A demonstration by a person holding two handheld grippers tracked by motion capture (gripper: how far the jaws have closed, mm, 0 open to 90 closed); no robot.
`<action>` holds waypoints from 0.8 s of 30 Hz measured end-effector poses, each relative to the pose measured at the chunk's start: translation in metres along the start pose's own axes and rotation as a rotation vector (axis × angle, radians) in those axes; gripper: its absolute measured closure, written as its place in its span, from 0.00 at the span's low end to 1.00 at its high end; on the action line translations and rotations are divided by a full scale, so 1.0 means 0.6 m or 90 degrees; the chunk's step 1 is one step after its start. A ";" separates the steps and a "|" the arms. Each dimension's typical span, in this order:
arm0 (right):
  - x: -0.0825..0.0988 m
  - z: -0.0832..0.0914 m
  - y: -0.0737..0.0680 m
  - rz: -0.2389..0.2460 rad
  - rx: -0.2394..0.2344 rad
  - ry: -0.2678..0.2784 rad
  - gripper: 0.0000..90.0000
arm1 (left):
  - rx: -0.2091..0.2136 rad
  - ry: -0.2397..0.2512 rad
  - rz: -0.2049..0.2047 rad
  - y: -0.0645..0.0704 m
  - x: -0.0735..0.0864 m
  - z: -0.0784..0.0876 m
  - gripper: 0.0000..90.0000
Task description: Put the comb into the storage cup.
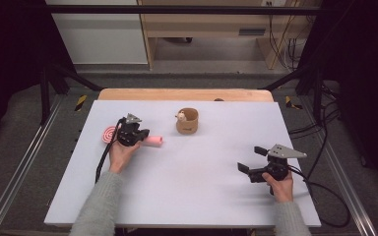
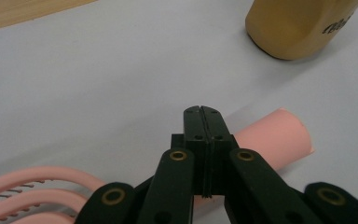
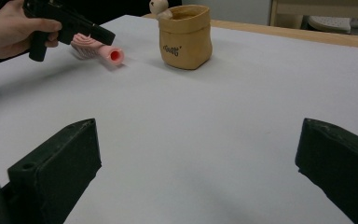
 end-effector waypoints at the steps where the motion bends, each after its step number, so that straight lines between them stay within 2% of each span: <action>1: 0.000 0.000 0.000 0.000 0.000 0.000 0.00 | 0.002 -0.001 0.000 0.002 0.000 0.001 1.00; 8: 0.000 0.000 0.000 0.000 -0.001 0.000 0.00 | 0.007 -0.002 -0.016 0.011 0.003 0.007 1.00; 20: 0.000 -0.001 0.000 0.000 0.000 -0.001 0.00 | 0.012 -0.007 -0.027 0.018 0.016 0.016 1.00; 24: 0.000 -0.001 0.000 0.000 0.000 -0.001 0.00 | 0.011 -0.011 -0.041 0.021 0.020 0.022 1.00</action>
Point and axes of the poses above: each handheld gripper's, and its own axes: z roughly backward along the jaws, x roughly out of its underside, y roughly to its right, the point moved 2 cm from there along -z, roughly forward along the jaws, and after that the axes turned 3 degrees about -z, right-handed, at the moved point
